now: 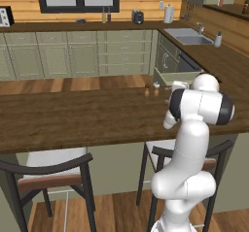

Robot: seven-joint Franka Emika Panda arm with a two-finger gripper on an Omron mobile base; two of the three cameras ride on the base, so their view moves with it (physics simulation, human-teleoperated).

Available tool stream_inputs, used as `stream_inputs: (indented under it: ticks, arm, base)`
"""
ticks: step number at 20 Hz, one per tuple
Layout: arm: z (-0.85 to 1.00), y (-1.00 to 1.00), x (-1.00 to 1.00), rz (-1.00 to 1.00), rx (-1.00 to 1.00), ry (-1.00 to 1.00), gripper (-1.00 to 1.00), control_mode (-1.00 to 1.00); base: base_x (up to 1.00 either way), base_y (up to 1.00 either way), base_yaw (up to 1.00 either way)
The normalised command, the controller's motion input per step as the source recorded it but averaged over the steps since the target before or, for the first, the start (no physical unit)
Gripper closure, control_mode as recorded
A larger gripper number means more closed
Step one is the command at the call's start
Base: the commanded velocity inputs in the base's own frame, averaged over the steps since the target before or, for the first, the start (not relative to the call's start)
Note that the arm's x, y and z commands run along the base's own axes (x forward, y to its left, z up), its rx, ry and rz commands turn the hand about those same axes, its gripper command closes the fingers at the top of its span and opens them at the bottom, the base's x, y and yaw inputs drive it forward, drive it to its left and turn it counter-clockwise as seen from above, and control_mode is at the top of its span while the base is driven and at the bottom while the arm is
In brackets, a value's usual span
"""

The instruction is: Take a straw from the drawer in front and place it inside the glass cup on the dining counter.

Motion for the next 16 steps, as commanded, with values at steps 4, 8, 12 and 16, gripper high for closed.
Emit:
stream_inputs:
  ticks: [4, 8, 12, 16]
  arm:
    - [0.0, 0.26, 0.0, -0.01, 0.0, 0.0, -1.0, -1.0]
    - [0.0, 0.35, 0.0, -0.01, 0.0, 0.0, -1.0, -1.0]
    - [0.0, 0.26, 0.24, -0.02, 0.0, 0.0, -1.0, -1.0]
    - [0.0, 0.03, 0.43, -0.02, 0.0, 0.0, -1.0, -1.0]
  base:
    - [0.0, 0.0, 0.0]
    - [0.0, 0.0, 0.0]
    - [0.0, 0.0, 0.0]
    - [0.0, 0.0, 0.0]
